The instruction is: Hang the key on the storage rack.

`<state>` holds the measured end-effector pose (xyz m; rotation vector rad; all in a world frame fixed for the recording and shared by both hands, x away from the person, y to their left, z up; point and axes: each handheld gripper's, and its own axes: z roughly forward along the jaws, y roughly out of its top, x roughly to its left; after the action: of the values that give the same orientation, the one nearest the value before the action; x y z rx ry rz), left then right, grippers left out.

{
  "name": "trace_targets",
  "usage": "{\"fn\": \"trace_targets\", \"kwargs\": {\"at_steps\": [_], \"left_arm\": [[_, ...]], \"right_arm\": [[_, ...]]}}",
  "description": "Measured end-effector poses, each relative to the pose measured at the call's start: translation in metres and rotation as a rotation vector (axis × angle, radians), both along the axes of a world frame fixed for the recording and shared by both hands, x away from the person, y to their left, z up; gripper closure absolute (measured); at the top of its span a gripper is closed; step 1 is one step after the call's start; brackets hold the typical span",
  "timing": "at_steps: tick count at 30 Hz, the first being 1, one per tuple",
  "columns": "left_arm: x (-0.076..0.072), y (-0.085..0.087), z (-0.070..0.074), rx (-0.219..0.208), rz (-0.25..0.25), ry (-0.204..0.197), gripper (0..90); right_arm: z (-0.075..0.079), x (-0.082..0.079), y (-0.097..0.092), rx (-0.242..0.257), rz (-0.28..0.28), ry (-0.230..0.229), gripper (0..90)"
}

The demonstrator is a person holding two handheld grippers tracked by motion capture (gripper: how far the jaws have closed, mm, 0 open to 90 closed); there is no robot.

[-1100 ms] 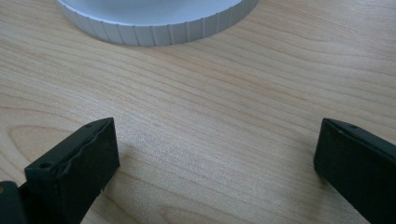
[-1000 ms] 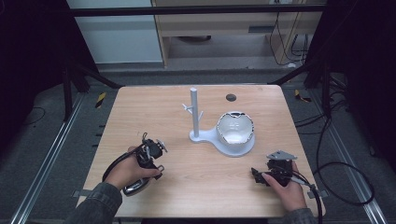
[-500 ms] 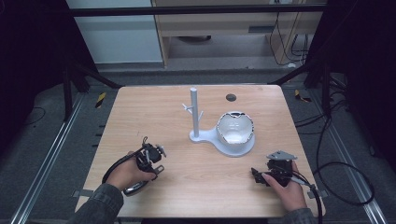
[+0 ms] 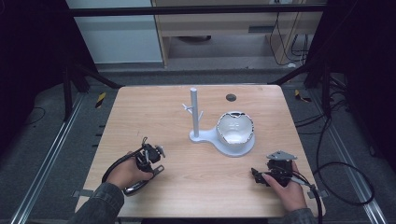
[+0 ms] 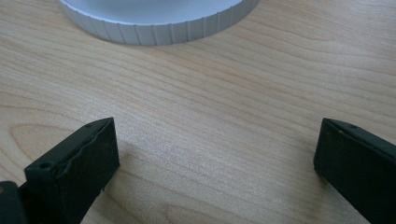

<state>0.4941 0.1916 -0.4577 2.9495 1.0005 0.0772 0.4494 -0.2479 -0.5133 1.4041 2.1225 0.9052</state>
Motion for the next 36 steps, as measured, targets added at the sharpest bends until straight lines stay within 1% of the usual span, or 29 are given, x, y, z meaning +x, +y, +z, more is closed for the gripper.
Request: {"fn": "trace_targets", "kwargs": {"at_steps": [1,3,5,6,9,10,11,12,13,15,16,17,18,19,20,21,22,23,24,26,27,30,34,36], "left_arm": [[0.000,0.000,-0.001,-0.001,-0.002,0.002,74.8],[0.000,0.000,-0.001,-0.006,-0.001,0.000,78.9],[-0.002,0.001,0.001,-0.009,-0.002,-0.004,79.5],[-0.003,0.002,0.002,-0.011,-0.003,-0.009,79.7],[-0.008,0.006,0.007,-0.040,0.008,-0.039,80.1],[-0.008,0.006,0.007,-0.040,0.008,-0.039,80.2],[-0.014,0.010,0.011,-0.077,0.018,-0.064,80.2],[-0.017,0.013,0.014,-0.097,0.020,-0.078,80.2],[-0.017,0.013,0.014,-0.097,0.020,-0.078,80.3],[-0.025,0.020,0.018,-0.134,0.029,-0.107,80.3],[-0.030,0.024,0.022,-0.165,0.038,-0.129,80.3],[-0.033,0.027,0.025,-0.183,0.041,-0.138,80.4],[-0.042,0.035,0.032,-0.224,0.045,-0.177,80.4],[-0.042,0.035,0.032,-0.224,0.045,-0.177,80.4],[-0.050,0.044,0.041,-0.261,0.053,-0.215,80.5],[-0.050,0.044,0.041,-0.261,0.053,-0.215,80.4],[-0.058,0.052,0.048,-0.298,0.064,-0.251,80.5],[-0.058,0.052,0.048,-0.298,0.064,-0.251,80.5],[-0.065,0.060,0.056,-0.335,0.073,-0.278,80.5],[-0.072,0.065,0.062,-0.361,0.074,-0.308,80.5],[-0.075,0.067,0.065,-0.365,0.078,-0.326,80.5],[-0.083,0.074,0.072,-0.398,0.089,-0.378,80.6],[-0.086,0.077,0.077,-0.436,0.105,-0.434,80.6],[-0.086,0.077,0.079,-0.440,0.108,-0.445,80.7]], "right_arm": [[0.000,0.000,0.000,0.000,0.000,0.000,0.5],[0.000,0.000,0.000,0.000,0.001,0.000,0.5],[0.000,0.000,0.000,0.007,-0.001,0.005,0.5],[0.000,-0.001,0.000,0.007,0.002,0.005,0.5],[0.000,0.000,0.000,0.000,0.004,0.001,0.4],[0.000,0.000,0.000,0.000,0.004,0.001,0.4],[0.000,0.000,0.000,0.000,0.004,0.001,0.5],[0.000,0.000,0.000,0.000,0.004,0.001,0.5],[0.000,0.000,0.000,0.000,0.004,0.001,0.5],[0.000,0.000,0.000,0.000,0.004,0.001,0.5],[0.000,0.000,0.000,0.000,0.004,0.001,0.5],[0.000,0.000,0.000,0.000,0.004,0.001,0.5],[0.000,0.000,0.000,0.000,0.004,0.001,0.5],[0.000,0.000,0.000,0.000,0.004,0.001,0.5],[0.000,0.000,0.000,0.000,0.004,0.000,0.5],[0.000,0.000,0.000,0.000,0.004,0.001,0.5],[0.000,0.000,0.000,0.000,0.004,0.001,0.4],[0.000,0.000,0.000,0.000,0.004,0.000,0.4],[0.000,0.000,0.000,0.000,0.004,0.001,0.5],[0.000,0.000,0.000,0.000,0.004,0.000,0.5],[0.000,0.000,0.000,0.000,0.004,0.001,0.5],[0.000,-0.001,0.000,0.001,0.001,0.001,0.4],[0.000,-0.001,0.000,0.001,0.001,0.001,0.5],[0.000,-0.001,0.000,0.001,0.001,0.001,0.4]]}}
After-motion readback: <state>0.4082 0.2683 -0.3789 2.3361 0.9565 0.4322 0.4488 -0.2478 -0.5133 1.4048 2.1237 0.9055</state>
